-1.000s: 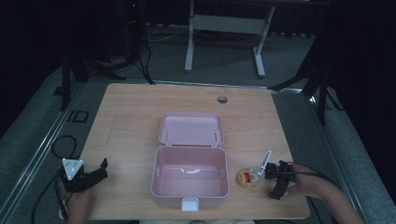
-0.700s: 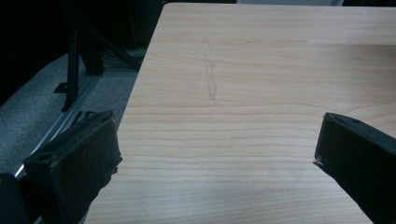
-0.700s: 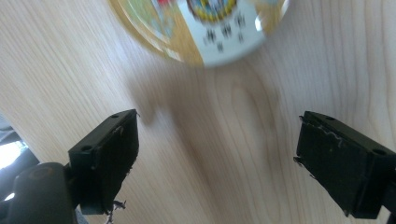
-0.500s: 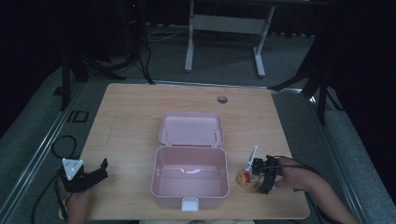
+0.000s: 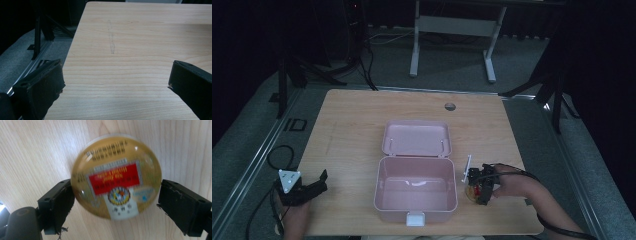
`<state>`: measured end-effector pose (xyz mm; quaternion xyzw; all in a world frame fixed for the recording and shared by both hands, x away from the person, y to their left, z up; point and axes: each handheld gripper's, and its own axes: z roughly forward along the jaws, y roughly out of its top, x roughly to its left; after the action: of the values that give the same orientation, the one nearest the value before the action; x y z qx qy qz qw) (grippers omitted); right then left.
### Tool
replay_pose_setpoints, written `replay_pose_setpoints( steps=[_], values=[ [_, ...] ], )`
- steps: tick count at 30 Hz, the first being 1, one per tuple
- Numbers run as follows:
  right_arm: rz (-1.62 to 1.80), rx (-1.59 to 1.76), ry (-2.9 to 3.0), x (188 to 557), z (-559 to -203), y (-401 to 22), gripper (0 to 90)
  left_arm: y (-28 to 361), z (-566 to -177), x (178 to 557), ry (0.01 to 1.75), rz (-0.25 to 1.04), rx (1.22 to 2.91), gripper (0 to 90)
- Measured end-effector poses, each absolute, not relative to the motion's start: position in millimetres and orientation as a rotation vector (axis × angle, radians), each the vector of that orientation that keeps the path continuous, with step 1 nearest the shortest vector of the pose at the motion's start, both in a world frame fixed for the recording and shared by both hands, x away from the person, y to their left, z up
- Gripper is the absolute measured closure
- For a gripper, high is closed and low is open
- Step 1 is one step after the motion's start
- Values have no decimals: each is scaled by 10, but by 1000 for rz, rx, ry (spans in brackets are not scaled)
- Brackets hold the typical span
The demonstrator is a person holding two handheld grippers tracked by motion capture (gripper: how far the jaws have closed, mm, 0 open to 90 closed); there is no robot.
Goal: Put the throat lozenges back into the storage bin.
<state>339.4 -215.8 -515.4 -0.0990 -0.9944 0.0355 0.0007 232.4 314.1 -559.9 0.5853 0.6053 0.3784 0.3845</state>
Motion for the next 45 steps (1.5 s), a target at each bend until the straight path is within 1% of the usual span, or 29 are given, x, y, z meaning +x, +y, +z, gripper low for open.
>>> replay_pose_setpoints(
  steps=[5,6,7,18,39,45],
  values=[
    [121,-286,-3120,3402,-5195,-2081,149,3141,-5600,2325,1543,960,1494,4],
    [128,-270,-3123,3399,-5204,-2070,161,3143,-5599,2324,1542,959,1495,4],
    [149,-247,-3129,3391,-5212,-2054,193,3144,-5599,2324,1542,959,1495,4],
    [192,-236,-3095,3383,-5145,-2080,198,3142,-5599,2325,1541,958,1495,4],
    [193,-292,-3071,3235,-4657,-2138,200,3143,-5600,2328,1542,956,1497,4],
    [182,-256,-3099,3185,-4419,-2105,200,3143,-5599,2328,1543,955,1499,4]
  ],
)
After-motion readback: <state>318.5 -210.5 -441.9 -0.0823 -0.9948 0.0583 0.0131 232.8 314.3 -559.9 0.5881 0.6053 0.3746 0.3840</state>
